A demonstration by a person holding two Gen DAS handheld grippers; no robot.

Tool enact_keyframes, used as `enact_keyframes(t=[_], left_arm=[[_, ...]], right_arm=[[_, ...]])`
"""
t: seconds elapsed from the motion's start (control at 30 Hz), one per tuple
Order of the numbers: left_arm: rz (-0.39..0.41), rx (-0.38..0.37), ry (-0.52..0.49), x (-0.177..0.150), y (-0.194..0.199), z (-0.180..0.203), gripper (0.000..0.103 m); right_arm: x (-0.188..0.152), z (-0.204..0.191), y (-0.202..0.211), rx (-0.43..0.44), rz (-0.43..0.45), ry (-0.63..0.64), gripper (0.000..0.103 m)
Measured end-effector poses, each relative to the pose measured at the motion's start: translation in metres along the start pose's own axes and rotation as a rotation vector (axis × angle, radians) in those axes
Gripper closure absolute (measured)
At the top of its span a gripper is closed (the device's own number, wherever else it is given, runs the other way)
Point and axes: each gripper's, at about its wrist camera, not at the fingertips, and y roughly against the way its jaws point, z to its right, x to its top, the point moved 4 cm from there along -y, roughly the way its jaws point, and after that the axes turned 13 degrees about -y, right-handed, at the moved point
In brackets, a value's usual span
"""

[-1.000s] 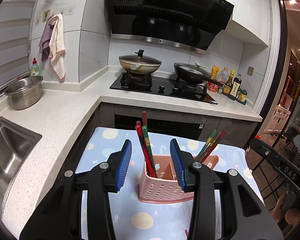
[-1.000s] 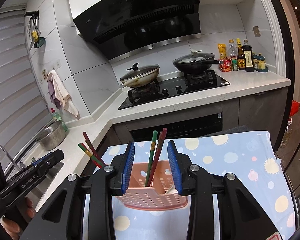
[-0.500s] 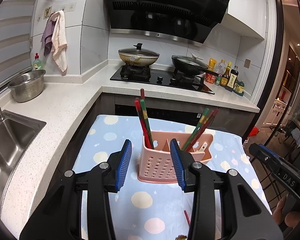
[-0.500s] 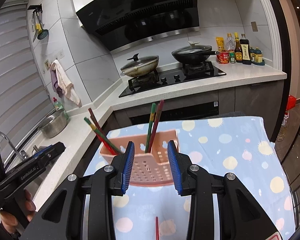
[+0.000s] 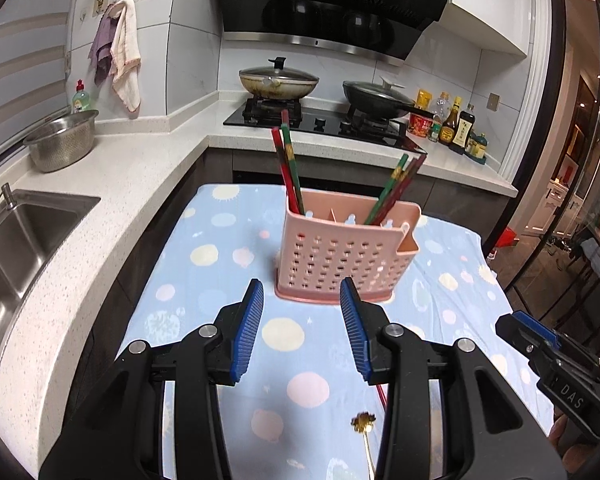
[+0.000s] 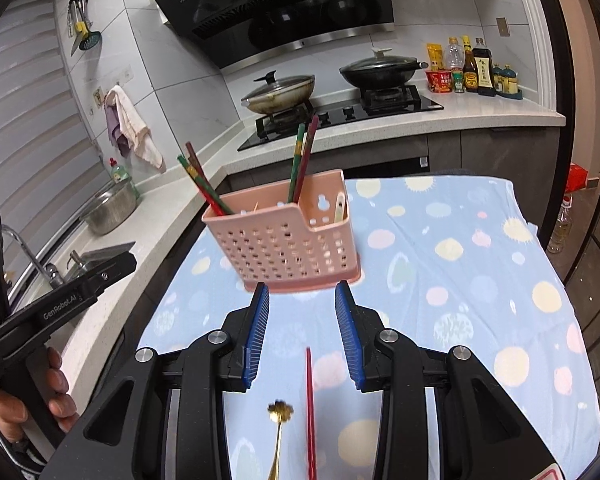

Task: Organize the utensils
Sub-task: 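Withdraw both open tools from the holder back over the remaining utensils, then grasp the last red chopstick with the right tool while the left tool grasps the gold spoon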

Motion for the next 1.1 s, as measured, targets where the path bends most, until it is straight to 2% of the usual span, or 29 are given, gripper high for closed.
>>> enact_keyframes(t=[0.1, 0.43, 0.63, 0.87, 1.1], left_arm=[[-0.024, -0.004, 0.006, -0.018, 0.003, 0.002, 0.065], [-0.158, -0.023, 0.0, -0.099, 0.004, 0.019, 0.065], [-0.233, -0.033, -0.003, -0.141, 0.002, 0.032, 0.065], [-0.296, -0.058, -0.004, -0.175, 0.003, 0.044, 0.065], [-0.342, -0.07, -0.014, -0.196, 0.003, 0.052, 0.065]], right_arm=[[-0.023, 0.006, 0.006, -0.017, -0.026, 0.01, 0.069], [-0.123, 0.033, 0.006, -0.087, -0.206, 0.081, 0.069], [-0.163, 0.039, 0.004, -0.101, -0.285, 0.106, 0.069], [-0.193, 0.045, 0.0, -0.111, -0.345, 0.116, 0.069], [-0.194, 0.046, -0.003, -0.129, -0.343, 0.136, 0.073]])
